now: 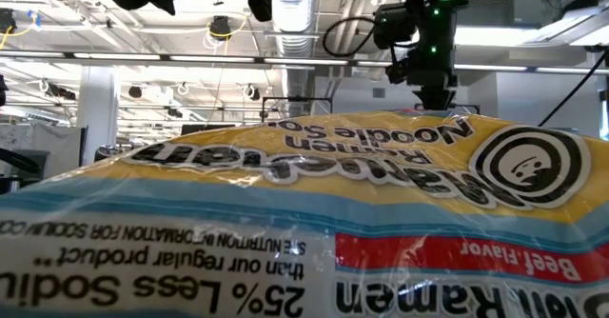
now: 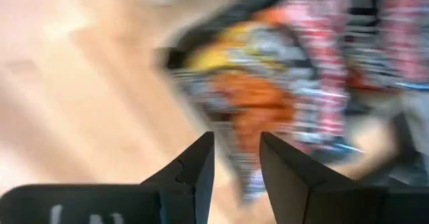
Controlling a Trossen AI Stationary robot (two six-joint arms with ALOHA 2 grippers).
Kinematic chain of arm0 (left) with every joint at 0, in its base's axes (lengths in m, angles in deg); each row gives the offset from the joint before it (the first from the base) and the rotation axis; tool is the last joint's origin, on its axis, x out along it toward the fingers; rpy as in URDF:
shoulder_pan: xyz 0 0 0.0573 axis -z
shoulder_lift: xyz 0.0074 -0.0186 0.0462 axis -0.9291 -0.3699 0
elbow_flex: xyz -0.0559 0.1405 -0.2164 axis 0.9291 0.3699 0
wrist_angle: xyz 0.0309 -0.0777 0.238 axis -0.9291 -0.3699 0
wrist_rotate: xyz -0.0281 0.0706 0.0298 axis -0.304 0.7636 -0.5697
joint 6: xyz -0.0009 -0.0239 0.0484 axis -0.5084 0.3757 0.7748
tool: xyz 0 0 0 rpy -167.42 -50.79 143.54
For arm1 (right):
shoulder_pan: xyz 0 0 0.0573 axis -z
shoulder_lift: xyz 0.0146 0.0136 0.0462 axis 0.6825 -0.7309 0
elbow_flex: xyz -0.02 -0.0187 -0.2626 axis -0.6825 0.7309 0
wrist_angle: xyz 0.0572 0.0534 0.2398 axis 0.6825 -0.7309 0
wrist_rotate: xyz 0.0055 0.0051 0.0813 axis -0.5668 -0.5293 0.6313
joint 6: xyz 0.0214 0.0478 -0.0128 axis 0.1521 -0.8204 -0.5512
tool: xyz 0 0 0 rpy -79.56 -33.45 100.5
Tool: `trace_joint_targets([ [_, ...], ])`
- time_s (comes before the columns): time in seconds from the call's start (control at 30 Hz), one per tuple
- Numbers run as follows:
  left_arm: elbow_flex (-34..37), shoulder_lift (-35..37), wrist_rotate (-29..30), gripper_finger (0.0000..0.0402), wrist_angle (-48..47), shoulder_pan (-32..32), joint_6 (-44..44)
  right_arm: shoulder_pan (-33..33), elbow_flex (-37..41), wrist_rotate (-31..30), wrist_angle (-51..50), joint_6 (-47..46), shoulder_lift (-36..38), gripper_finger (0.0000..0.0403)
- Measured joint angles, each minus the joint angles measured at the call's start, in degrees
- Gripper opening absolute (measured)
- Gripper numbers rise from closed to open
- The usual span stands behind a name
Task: Sort Maruchan noodles
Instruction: Put the black noodle pack into the gray bin
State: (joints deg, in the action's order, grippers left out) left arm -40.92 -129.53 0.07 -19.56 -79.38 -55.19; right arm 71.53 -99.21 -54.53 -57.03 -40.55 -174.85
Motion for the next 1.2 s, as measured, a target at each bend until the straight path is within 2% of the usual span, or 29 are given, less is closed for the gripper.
trace_joint_targets([
  [0.07, 0.00, 0.00, 0.01, 0.0158, 0.00, -0.01, 0.00, 1.19, 0.00, 3.67, 0.39, 1.84, -0.06, 0.0135],
  [0.27, 0.00, 0.00, 0.01, 0.0158, 0.00, 0.02, 0.00, 4.76, -0.07, 4.23, 0.99, 2.31, -1.83, 0.0132],
  [0.37, 0.00, 0.00, 0.01, 0.0158, 0.00, 0.02, 0.00, 6.38, -0.04, 7.96, 0.57, 3.23, -3.53, 0.0132],
  [0.57, 0.00, 0.00, 0.01, 0.0158, 0.00, 0.02, 0.00, 7.32, -0.04, 9.56, 0.24, 3.88, -6.42, 0.0132],
  [0.93, 0.00, 0.00, 0.05, 0.0158, -0.02, 0.01, 0.02, 8.71, -0.21, 8.28, 0.98, 3.83, -13.06, 0.0132],
  [1.2, 0.00, 0.00, 0.12, 0.0158, -1.27, 0.02, 1.47, 10.26, 0.07, 7.14, 6.30, 0.37, -13.55, 0.0132],
])
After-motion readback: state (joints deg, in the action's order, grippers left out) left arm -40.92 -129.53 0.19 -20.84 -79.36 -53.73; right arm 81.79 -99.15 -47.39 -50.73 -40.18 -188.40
